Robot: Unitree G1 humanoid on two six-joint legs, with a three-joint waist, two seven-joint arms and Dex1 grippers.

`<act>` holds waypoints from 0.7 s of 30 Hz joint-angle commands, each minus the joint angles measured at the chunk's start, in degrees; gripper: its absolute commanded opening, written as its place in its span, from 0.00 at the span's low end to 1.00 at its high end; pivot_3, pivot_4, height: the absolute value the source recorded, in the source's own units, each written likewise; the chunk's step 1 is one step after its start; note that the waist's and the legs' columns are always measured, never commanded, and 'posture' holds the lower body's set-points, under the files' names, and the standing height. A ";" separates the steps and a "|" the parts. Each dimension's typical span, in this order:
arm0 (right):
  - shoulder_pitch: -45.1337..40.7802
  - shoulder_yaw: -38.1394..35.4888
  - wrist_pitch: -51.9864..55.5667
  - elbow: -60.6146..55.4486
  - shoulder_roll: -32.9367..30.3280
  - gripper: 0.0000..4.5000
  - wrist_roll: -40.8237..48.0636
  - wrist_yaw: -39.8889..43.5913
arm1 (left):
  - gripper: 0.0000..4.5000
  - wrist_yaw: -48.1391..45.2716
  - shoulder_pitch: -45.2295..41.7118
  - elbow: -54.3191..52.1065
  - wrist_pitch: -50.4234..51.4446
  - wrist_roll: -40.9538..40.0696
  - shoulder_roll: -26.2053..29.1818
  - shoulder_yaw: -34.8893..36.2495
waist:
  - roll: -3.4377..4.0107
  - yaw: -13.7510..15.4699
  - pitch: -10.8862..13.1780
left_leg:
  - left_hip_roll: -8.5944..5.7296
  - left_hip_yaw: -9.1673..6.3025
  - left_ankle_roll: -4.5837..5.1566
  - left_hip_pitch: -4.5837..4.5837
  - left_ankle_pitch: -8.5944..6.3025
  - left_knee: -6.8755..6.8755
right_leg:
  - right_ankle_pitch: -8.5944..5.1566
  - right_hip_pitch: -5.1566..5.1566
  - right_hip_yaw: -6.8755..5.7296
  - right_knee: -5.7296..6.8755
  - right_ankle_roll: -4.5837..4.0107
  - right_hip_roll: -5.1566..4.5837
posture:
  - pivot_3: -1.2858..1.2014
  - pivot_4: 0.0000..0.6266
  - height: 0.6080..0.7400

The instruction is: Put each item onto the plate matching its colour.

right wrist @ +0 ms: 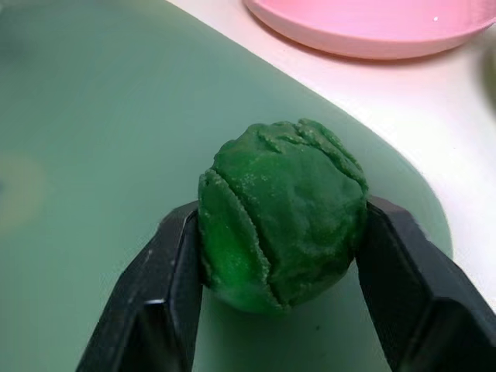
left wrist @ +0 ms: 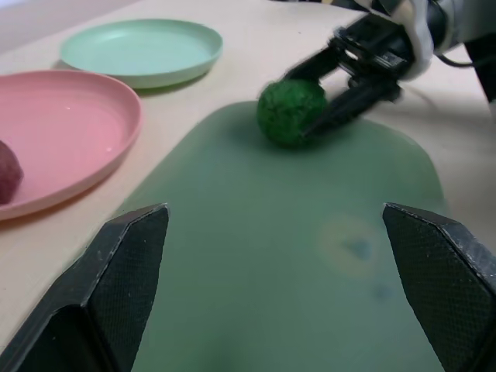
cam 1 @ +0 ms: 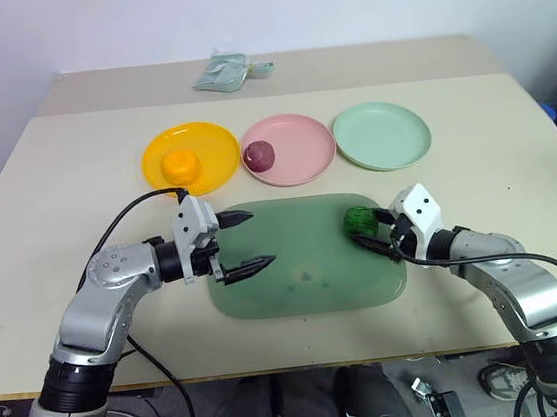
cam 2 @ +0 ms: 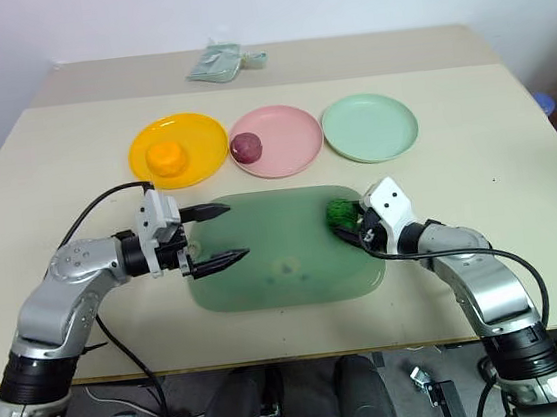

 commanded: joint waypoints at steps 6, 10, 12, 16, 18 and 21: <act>-28.04 -1.69 -8.56 33.17 8.57 0.48 -12.40 -20.41 | 1.00 4.16 2.32 -5.64 2.24 -1.36 -1.78 0.18 | 0.04 -0.24 0.02 | -0.01 0.08 -0.05 -0.01 0.03 0.00 | 0.00 -0.11 0.04 0.07 -0.01 0.01 | 0.52 0.24 1.00; -40.08 -3.11 -16.58 57.44 10.84 0.48 -14.66 -26.42 | 1.00 7.11 4.20 -8.24 3.04 -0.84 -3.25 -0.21 | 0.04 -0.32 0.03 | -0.02 0.07 -0.07 -0.06 0.04 -0.16 | 0.00 -0.13 0.03 0.06 -0.02 0.02 | 0.52 0.24 1.00; -43.42 -3.93 -20.95 64.65 11.09 0.71 -14.58 -26.79 | 1.00 8.71 5.33 -9.41 3.19 -0.39 -3.57 0.03 | 0.05 -0.41 0.03 | -0.02 0.09 -0.07 -0.06 0.04 -0.21 | 0.00 -0.12 0.02 0.05 -0.02 0.03 | 0.52 0.24 1.00; -44.78 -4.25 -29.13 67.84 9.91 0.99 -14.91 -24.40 | 1.00 12.01 7.01 -10.71 3.34 -0.16 -3.96 1.74 | 0.10 -1.25 0.06 | -0.02 0.09 -0.09 -0.06 0.06 -0.25 | 0.00 -0.11 0.02 0.03 -0.02 0.03 | 0.52 0.24 1.00; -42.18 -4.01 -32.61 64.18 8.36 0.99 -14.79 -20.86 | 1.00 14.26 7.81 -10.16 2.46 0.69 -4.06 3.29 | 0.23 -1.67 0.12 | -0.01 0.10 -0.13 -0.06 0.08 -0.25 | 0.00 -0.11 0.02 0.04 -0.01 0.04 | 0.52 0.24 1.00; -34.43 -4.68 -33.53 53.20 4.46 0.99 -12.14 -11.69 | 1.00 18.38 8.63 -7.17 0.38 2.77 -4.02 7.33 | 0.24 -1.35 0.12 | 0.04 0.05 -0.15 -0.05 0.09 -0.29 | 0.00 -0.12 0.01 0.03 -0.01 0.09 | 0.52 0.24 1.00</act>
